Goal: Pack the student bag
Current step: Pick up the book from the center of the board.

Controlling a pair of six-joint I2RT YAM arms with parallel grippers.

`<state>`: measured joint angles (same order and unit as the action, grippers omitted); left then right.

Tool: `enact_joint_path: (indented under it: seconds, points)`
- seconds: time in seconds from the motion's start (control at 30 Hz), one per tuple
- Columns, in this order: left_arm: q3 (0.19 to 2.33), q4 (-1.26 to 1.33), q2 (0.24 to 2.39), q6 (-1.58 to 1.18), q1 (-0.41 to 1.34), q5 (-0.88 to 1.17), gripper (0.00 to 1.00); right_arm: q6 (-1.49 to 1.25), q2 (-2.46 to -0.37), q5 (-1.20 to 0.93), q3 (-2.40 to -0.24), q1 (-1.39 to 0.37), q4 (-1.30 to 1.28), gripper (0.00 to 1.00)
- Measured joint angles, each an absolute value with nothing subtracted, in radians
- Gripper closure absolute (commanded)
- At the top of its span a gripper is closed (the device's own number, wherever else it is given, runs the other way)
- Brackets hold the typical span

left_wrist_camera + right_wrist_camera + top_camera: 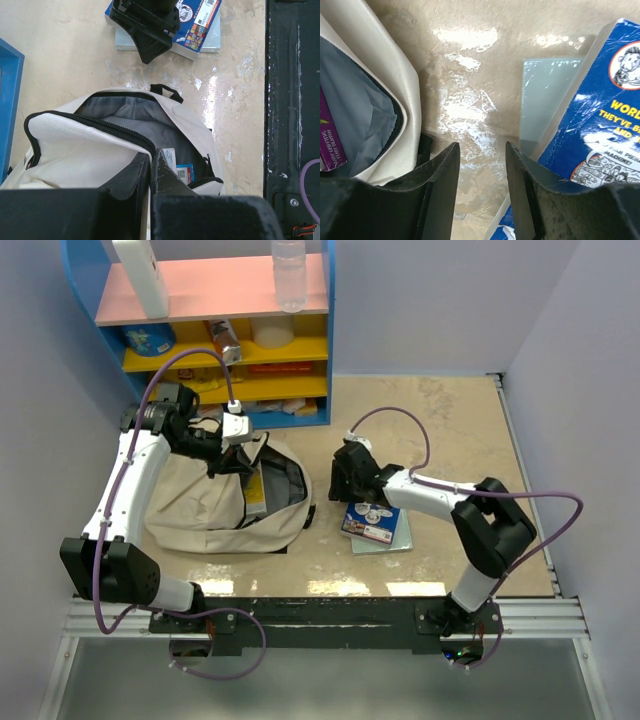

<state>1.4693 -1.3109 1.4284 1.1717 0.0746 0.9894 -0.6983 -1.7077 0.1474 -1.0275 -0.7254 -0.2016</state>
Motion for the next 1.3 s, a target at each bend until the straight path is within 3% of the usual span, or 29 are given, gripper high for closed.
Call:
enact_joint_path:
  seconds: [0.2,0.47,0.67,0.9,1.3]
  points:
    - [1.469,-1.311,1.428,1.171,0.075,0.989,1.0,-0.695,-1.679,0.147,-1.0,-0.705,-0.193,0.5]
    - [1.469,-1.311,1.428,1.171,0.075,0.989,1.0,-0.68,-1.554,0.139,-0.986,-0.681,-0.228,0.27]
    - [1.469,-1.311,1.428,1.171,0.075,0.989,1.0,-0.681,-1.326,0.141,-0.886,-0.537,-0.228,0.06]
    - [1.469,-1.311,1.428,1.171,0.075,0.989,1.0,-0.691,-1.257,0.11,-0.712,-0.32,-0.202,0.04]
    - [1.469,-1.311,1.428,1.171,0.075,0.988,1.0,-0.786,-1.338,-0.001,-0.548,-0.192,0.048,0.06]
